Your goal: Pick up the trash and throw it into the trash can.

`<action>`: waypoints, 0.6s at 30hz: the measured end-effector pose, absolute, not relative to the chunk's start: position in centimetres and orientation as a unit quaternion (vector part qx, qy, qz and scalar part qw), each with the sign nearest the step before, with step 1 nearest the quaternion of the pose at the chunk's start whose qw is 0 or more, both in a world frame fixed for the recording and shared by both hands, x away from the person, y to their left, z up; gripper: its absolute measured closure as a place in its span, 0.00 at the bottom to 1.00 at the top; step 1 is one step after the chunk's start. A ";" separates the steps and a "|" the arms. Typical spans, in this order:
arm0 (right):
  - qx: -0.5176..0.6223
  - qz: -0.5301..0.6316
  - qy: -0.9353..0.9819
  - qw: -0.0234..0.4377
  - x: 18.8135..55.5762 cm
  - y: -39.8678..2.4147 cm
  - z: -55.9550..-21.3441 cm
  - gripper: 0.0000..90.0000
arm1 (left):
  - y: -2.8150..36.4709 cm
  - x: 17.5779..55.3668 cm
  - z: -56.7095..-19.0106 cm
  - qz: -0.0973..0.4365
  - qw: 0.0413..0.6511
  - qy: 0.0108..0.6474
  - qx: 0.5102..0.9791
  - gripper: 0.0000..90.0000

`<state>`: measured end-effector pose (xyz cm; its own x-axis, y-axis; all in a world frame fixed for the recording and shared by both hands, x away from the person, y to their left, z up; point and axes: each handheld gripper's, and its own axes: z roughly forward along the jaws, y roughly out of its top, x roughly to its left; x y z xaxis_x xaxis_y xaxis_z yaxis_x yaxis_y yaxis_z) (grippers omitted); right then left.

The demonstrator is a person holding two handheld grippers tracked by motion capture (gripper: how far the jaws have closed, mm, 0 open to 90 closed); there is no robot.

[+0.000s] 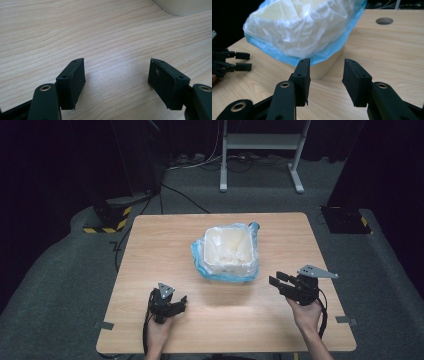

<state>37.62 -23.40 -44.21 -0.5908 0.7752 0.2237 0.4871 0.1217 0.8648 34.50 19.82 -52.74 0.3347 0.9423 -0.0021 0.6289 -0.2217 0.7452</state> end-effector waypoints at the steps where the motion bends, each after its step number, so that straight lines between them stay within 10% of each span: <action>1: 0.431 0.504 0.735 0.142 37.6 -23.4 -44.3 0.63 | 19.8 34.5 -52.7 0.235 0.334 0.527 0.745 0.33; 18: 0.454 0.446 0.752 0.169 37.1 -23.6 -48.5 0.62 | 19.8 34.5 -52.7 0.235 0.334 0.527 0.745 0.33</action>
<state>37.12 -23.65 -48.52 -0.5303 0.8342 0.1516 0.5331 0.1890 0.8247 34.50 19.82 -52.74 0.3345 0.9424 -0.0019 0.6287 -0.2217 0.7454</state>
